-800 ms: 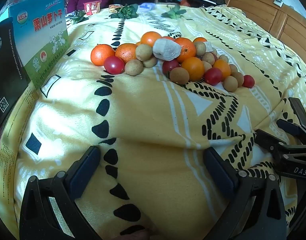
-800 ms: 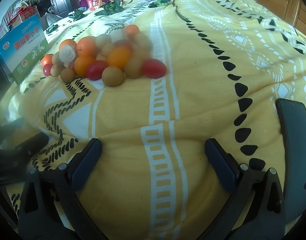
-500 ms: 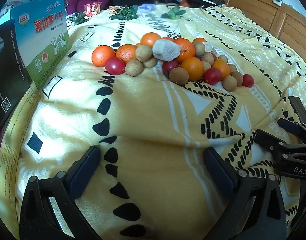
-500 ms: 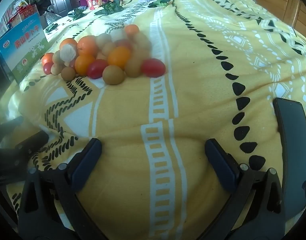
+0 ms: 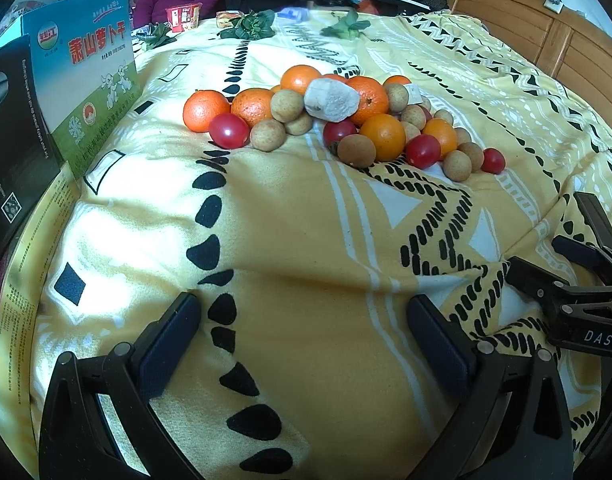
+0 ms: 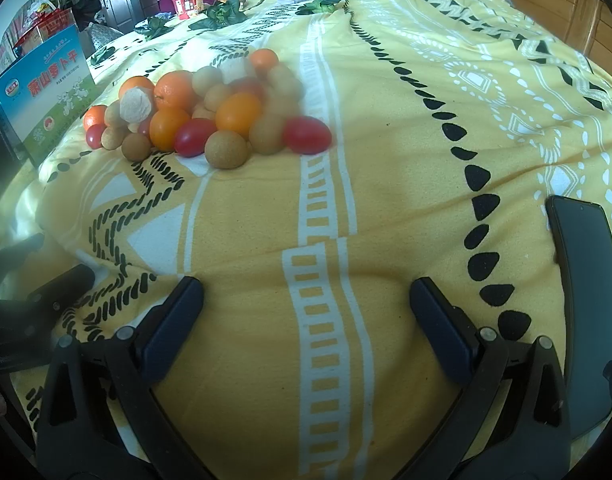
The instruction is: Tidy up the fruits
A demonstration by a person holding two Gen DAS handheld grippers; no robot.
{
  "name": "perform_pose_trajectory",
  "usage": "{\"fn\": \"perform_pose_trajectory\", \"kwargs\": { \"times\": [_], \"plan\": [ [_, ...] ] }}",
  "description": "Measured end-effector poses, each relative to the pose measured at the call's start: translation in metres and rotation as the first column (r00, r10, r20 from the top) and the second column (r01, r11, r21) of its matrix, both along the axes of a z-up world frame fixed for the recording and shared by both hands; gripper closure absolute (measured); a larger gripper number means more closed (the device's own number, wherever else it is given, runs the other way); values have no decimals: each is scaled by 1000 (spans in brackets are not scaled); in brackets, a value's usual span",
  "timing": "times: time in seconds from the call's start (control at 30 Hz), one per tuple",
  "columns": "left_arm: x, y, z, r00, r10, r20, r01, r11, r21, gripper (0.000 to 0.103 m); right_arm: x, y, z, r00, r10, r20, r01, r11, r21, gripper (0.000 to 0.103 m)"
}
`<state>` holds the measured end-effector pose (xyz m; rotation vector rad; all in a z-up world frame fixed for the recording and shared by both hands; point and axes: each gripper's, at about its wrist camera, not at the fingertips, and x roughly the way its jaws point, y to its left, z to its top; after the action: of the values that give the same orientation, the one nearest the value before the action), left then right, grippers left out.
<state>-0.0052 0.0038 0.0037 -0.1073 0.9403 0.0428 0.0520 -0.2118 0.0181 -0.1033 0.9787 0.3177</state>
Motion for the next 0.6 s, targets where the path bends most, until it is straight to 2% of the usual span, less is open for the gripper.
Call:
{"fn": "perform_pose_trajectory", "kwargs": {
  "times": [0.6],
  "plan": [
    [2,-1,-1,1000,-2,1,2,1000,-10,0,0,0,0,1000,-1,1,1,1000,0,0]
  ]
}}
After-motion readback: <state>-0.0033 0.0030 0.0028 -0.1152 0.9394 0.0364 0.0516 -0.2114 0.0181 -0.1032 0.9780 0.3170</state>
